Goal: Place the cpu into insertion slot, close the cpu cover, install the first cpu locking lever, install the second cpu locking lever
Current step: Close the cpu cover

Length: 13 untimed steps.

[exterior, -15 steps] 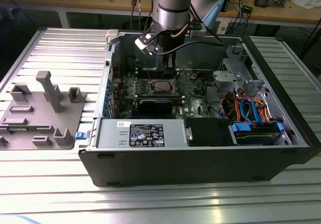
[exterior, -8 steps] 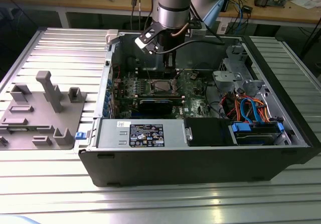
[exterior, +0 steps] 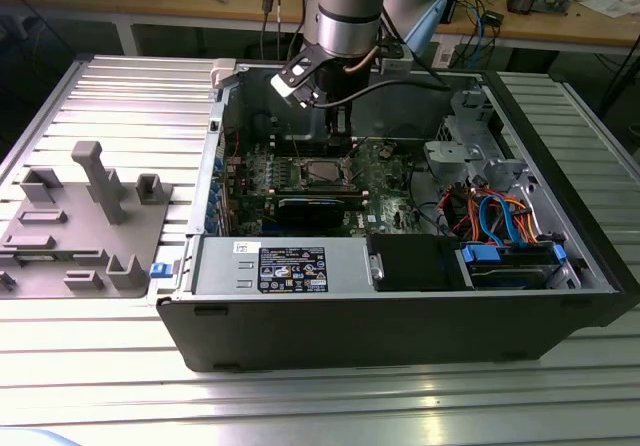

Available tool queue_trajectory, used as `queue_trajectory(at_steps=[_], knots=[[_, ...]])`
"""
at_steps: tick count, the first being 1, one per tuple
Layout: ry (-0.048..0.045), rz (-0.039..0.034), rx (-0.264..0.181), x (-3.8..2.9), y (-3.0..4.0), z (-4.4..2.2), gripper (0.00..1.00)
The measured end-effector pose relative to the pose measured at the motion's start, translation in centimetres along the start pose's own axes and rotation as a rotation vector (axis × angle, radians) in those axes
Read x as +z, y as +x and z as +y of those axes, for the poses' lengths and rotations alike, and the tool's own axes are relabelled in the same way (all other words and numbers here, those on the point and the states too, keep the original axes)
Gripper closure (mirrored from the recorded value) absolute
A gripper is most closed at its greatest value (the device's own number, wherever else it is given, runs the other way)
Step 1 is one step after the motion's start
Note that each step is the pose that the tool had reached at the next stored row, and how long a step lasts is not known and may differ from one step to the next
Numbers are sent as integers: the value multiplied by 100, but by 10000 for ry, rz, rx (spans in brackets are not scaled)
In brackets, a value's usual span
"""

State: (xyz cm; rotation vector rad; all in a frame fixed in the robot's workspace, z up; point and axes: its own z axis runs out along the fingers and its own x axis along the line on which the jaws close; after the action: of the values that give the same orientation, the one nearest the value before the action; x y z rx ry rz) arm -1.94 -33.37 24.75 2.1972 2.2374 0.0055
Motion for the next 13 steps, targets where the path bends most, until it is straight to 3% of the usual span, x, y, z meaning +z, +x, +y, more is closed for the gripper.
queue_trajectory(at_steps=[2, 7, 13], knots=[[2, 1, -241, 0, 0, 0, 89], [1, 2, -255, -1, 0, 0, 89], [2, -5, -256, -52, 0, 1, 89]])
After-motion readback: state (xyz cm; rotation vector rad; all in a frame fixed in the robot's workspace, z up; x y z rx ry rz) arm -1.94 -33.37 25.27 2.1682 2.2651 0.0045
